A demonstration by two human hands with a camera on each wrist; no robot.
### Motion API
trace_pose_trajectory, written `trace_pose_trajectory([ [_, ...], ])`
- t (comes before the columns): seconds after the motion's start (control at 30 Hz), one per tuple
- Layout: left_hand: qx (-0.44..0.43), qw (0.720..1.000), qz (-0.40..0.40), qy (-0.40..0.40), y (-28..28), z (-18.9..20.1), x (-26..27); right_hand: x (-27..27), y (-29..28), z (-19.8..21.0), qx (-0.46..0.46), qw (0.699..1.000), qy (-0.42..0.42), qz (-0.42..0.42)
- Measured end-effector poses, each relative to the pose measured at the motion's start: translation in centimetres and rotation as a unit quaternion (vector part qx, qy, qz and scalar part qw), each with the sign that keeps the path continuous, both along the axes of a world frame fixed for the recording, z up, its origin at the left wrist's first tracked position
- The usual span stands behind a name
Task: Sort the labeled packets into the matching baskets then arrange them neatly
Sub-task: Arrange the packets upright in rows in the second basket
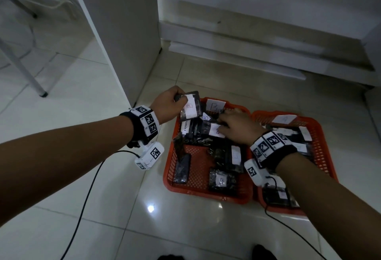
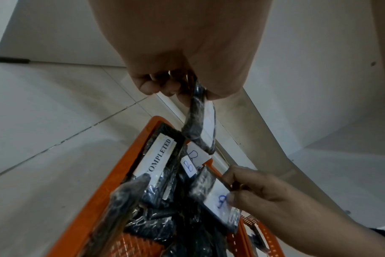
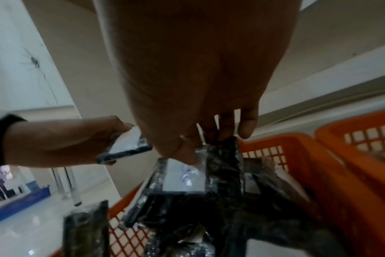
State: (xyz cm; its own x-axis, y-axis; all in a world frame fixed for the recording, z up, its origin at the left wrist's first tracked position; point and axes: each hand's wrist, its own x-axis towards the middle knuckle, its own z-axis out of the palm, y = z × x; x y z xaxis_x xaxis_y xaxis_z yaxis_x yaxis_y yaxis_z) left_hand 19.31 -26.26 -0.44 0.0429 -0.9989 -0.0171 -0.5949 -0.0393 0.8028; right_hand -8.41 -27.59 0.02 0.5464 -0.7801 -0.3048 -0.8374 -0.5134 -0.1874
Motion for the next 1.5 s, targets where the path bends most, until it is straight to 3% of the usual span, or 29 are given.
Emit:
trace_pose_trajectory([
  [0.1, -0.007, 1.000, -0.020, 0.002, 0.2, -0.2, 0.0, 0.0, 0.9, 0.1, -0.131, 0.989, 0.057, -0.036],
  [0.17, -0.012, 0.999, -0.035, -0.007, 0.5, -0.4, 0.1, 1.7, 2.8, -0.1, -0.176, 0.984, 0.000, -0.026],
  [0.23, -0.013, 0.999, -0.039, -0.016, 0.5, -0.6, 0.4, 4.3, 5.3, -0.9, -0.105, 0.992, -0.065, -0.013],
  [0.3, -0.013, 0.999, -0.039, -0.020, 0.5, -0.7, 0.6, 6.7, 7.9, -1.8, 0.020, 0.998, -0.054, -0.016],
  [0.4, -0.012, 0.999, -0.044, -0.013, 0.4, -0.8, 1.0, 8.6, 10.2, -3.5, 0.175, 0.982, -0.056, -0.052],
  [0.47, -0.011, 0.999, -0.041, -0.004, 0.6, -0.8, 1.1, 9.3, 10.6, -4.1, 0.229, 0.967, -0.068, -0.086],
  [0.63, -0.007, 1.000, -0.026, -0.010, 0.8, -1.4, 1.6, 9.5, 10.1, -5.5, 0.223, 0.961, -0.041, -0.158],
  [0.9, -0.002, 0.999, -0.037, -0.015, 0.4, -2.0, 1.2, 9.7, 9.0, -5.4, 0.229, 0.961, -0.062, -0.140],
  [1.07, 0.001, 0.999, -0.032, -0.001, 0.3, -1.9, 1.6, 7.6, 6.9, -3.1, 0.306, 0.939, -0.069, -0.139],
  [1.23, -0.001, 1.000, 0.016, 0.008, 0.0, -1.7, 1.5, 4.6, 4.1, 1.0, 0.235, 0.946, -0.126, -0.185],
  [1.33, 0.000, 0.999, 0.037, 0.025, -0.1, -1.4, 1.1, 3.5, 1.7, 3.0, 0.124, 0.952, -0.177, -0.216],
  [1.4, 0.001, 0.998, 0.046, 0.036, -0.1, -1.4, 1.0, 2.8, 0.2, 3.1, 0.036, 0.943, -0.207, -0.257],
  [1.5, 0.007, 0.998, 0.052, 0.035, 0.1, -1.7, 1.2, 1.7, -1.7, 1.7, -0.002, 0.922, -0.240, -0.304],
])
